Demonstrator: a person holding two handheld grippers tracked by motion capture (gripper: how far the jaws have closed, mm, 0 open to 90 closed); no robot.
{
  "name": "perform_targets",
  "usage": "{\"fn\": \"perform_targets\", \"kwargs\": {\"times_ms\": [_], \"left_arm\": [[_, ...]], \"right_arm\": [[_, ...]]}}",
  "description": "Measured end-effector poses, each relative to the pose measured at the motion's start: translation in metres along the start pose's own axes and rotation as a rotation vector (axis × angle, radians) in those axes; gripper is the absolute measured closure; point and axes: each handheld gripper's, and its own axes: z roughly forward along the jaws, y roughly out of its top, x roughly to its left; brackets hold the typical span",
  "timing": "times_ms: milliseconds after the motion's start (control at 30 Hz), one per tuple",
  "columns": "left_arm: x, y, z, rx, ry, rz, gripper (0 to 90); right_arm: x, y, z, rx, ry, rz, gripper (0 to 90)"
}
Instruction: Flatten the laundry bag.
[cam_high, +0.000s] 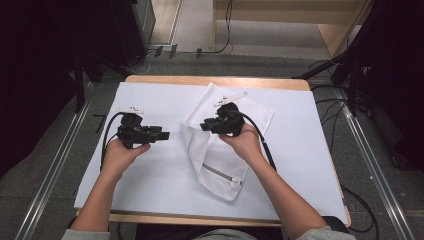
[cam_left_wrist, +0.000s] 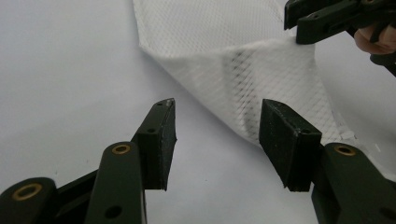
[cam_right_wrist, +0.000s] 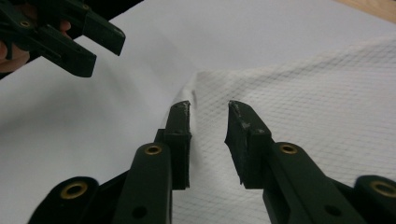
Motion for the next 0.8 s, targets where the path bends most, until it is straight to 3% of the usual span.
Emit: {"fn": "perform_targets", "kwargs": {"times_ms": [167,400,667,800], "left_arm": [[0.004,0.001,-0.004,0.001,0.011,-0.006,46.7],[0.009,0.006,-0.001,-0.006,0.016,-0.006,46.2],[0.026,0.018,0.032,0.059,0.017,-0.012,46.4],[0.028,0.024,0.047,0.084,0.021,0.012,46.7]], "right_arm": [[-0.006,0.0,-0.017,-0.008,-0.02,0.004,69.6],[-0.019,-0.015,-0.031,0.029,-0.073,0.037,69.5],[-0.03,-0.038,-0.044,0.06,-0.152,0.037,68.6],[-0.038,-0.051,-0.054,0.069,-0.184,0.05,67.1]]}}
